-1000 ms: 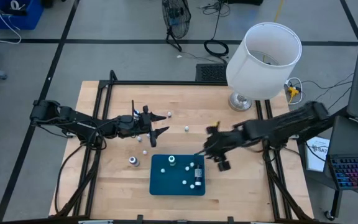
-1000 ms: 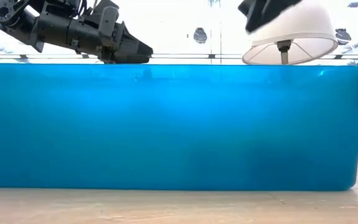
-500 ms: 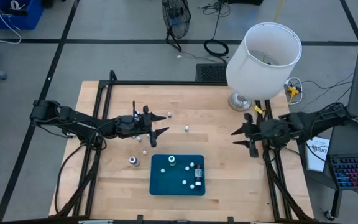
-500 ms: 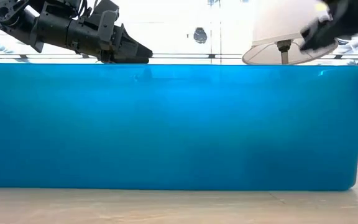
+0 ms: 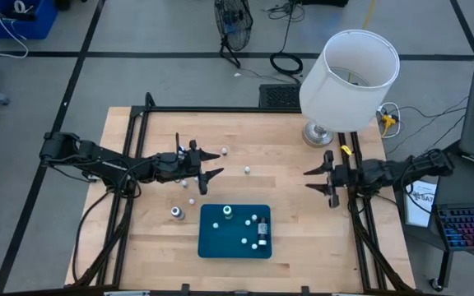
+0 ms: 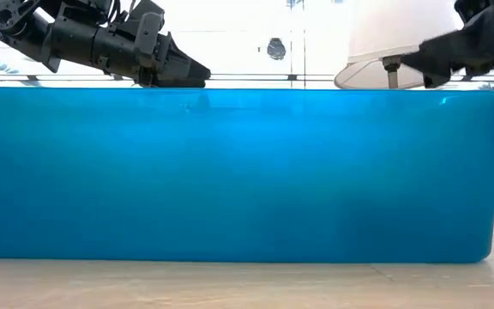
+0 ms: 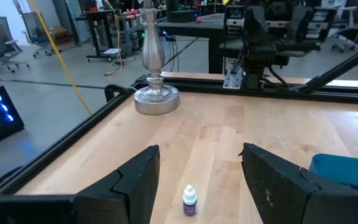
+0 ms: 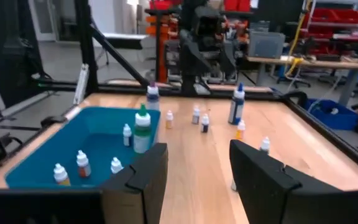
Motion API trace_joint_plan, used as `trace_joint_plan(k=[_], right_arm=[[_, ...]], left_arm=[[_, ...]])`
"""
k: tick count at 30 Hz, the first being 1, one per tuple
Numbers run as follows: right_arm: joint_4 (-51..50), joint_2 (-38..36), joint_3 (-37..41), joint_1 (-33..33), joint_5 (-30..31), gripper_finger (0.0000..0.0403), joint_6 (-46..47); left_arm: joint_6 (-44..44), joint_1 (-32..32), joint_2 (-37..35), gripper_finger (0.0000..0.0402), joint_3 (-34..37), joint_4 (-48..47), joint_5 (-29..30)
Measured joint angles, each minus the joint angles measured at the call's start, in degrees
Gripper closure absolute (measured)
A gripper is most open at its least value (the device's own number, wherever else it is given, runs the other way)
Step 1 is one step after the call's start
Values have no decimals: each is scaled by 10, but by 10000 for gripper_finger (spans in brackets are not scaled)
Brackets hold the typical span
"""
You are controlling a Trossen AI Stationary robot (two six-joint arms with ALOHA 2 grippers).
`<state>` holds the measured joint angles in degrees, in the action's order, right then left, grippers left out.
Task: Pick & Place food coloring
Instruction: Put the purple food coloring bottle into the blue container
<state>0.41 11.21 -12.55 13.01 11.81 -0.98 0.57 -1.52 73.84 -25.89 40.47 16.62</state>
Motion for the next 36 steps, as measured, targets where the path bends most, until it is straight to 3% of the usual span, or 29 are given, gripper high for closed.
trace_joint_plan(k=[7,12,20,27,36], right_arm=[[40,-31,49,-46,-45,241,-2],[80,-37,74,-64,-44,243,-42],[75,-31,100,-66,-44,242,-57],[81,-29,102,-66,-44,241,-57],[80,-26,103,-66,-44,241,-57]], left_arm=[[30,0,28,172,-2,-13,0],[41,8,81,172,-54,-52,-1],[63,38,149,172,-228,-363,-4],[-45,37,210,172,-383,-525,-40],[-54,81,338,172,-609,-770,-56]])
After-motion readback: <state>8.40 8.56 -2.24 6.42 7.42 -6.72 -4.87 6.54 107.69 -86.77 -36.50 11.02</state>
